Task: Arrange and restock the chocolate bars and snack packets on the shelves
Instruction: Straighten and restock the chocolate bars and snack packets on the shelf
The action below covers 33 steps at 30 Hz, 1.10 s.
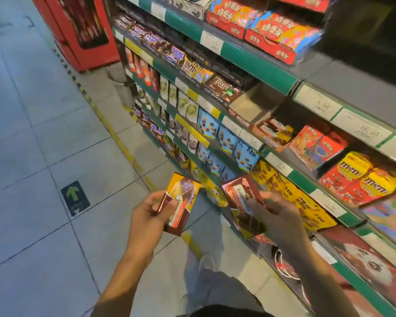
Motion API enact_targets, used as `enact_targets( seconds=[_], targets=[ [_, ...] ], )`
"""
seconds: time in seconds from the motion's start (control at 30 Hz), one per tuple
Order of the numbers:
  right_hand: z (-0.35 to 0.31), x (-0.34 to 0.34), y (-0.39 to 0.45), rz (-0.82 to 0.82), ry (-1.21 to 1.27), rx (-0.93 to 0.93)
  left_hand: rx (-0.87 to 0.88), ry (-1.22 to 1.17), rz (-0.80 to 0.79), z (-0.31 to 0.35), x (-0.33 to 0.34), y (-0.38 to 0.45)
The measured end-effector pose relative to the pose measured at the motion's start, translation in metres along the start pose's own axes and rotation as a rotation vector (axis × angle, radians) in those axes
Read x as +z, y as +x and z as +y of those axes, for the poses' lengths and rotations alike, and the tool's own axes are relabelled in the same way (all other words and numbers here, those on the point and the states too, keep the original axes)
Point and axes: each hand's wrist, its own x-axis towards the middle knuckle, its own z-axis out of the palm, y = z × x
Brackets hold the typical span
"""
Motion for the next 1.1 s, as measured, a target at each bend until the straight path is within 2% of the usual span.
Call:
enact_targets(
  seconds=[0.1,0.33,0.5,0.63,0.73,0.93,1.03,1.1],
  targets=[
    [-0.008,0.011,0.036,0.058,0.078,0.038,-0.017,0.017,-0.044,0.009,0.005,0.045],
    [-0.023,0.025,0.145,0.145,0.072,0.114,-0.002,0.109,-0.143,0.047,0.037,0.152],
    [-0.043,0.027,0.197,0.207,0.123,0.047,0.021,0.154,-0.239,0.077,0.070,0.227],
    [-0.042,0.019,0.220,0.337,0.190,0.042,0.018,0.189,-0.406,0.085,0.107,0.273],
    [-0.031,0.008,0.231,0.468,0.176,0.050,0.052,0.311,-0.567,0.084,0.136,0.306],
    [-0.029,-0.012,0.240,0.652,-0.067,0.070,0.046,0.413,-0.863,0.076,0.187,0.350],
    [-0.040,-0.029,0.257,0.725,-0.318,0.104,0.027,0.468,-0.973,0.074,0.199,0.369],
    [-0.049,-0.038,0.272,0.713,-0.525,0.113,0.034,0.490,-1.036,0.075,0.204,0.378]
  ],
)
